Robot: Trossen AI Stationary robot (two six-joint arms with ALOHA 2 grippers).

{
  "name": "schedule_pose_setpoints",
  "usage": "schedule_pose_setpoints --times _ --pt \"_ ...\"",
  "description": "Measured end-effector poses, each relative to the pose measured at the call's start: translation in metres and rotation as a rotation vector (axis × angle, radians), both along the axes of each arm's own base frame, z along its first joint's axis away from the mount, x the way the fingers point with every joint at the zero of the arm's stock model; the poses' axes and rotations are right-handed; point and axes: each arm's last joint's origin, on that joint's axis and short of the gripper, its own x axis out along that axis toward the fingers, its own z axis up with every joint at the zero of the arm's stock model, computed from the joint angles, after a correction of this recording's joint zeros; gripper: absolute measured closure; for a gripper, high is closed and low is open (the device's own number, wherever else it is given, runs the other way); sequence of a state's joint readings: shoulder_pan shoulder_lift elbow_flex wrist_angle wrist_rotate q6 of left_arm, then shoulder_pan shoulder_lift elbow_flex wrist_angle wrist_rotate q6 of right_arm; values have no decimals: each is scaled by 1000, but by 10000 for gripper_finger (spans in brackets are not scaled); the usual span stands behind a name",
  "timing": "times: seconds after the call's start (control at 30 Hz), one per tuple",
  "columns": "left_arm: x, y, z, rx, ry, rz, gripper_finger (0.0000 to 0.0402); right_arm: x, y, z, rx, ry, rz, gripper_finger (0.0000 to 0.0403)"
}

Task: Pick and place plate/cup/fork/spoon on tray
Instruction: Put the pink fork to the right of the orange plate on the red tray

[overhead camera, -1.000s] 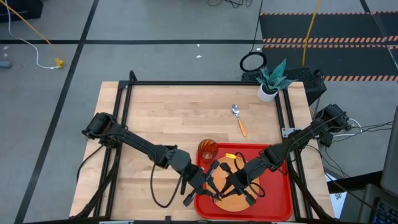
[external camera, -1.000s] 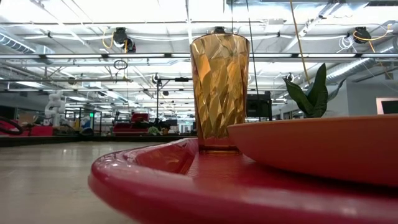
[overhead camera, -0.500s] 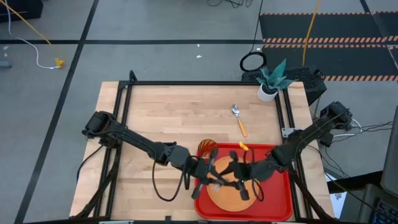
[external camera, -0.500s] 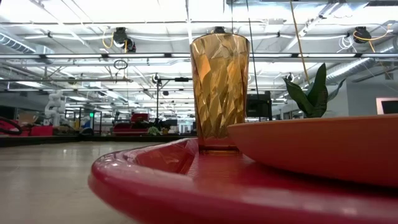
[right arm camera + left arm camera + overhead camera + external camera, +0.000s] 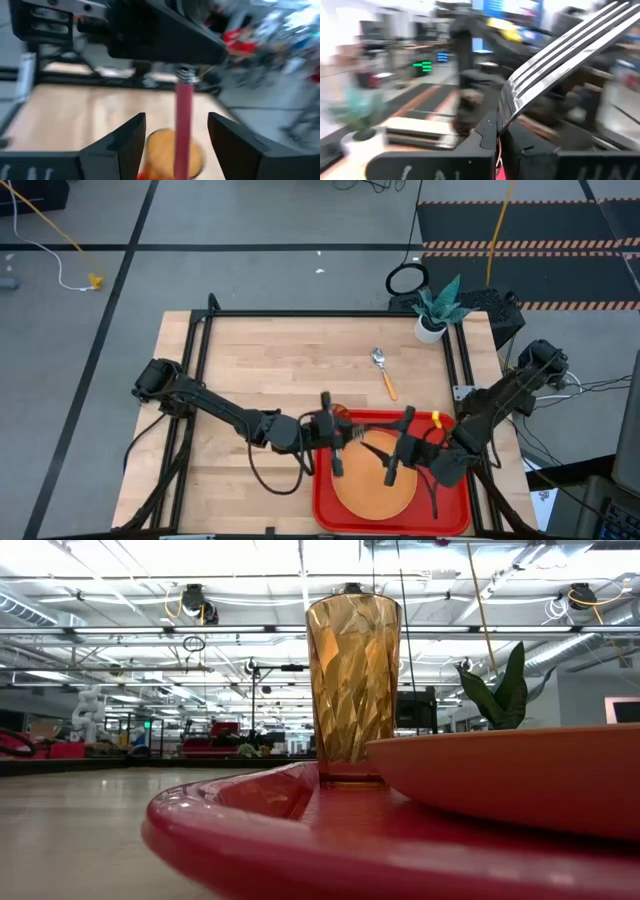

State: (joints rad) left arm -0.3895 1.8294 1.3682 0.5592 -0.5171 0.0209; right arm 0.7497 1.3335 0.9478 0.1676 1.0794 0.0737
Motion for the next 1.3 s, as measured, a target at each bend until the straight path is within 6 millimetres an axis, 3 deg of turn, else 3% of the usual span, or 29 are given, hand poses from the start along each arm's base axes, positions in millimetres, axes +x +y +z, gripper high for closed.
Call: schedule_pose_setpoints --times 0.17,0.37,0.73,1.13,1.3 --pt "-2 2 -1 -99 -21 178 396 8 15 -1 -144 -49 -106 206" --pt "-1 3 0 -180 -57 195 396 29 23 -22 -366 45 -336 207" --pt "-6 -6 2 -227 -90 228 398 51 10 -38 -397 79 -412 214" --pt "-8 -11 2 -205 -83 232 398 51 7 -37 -464 134 -431 324" --pt "-10 -14 2 -209 -83 227 395 51 7 -36 -473 150 -458 347"
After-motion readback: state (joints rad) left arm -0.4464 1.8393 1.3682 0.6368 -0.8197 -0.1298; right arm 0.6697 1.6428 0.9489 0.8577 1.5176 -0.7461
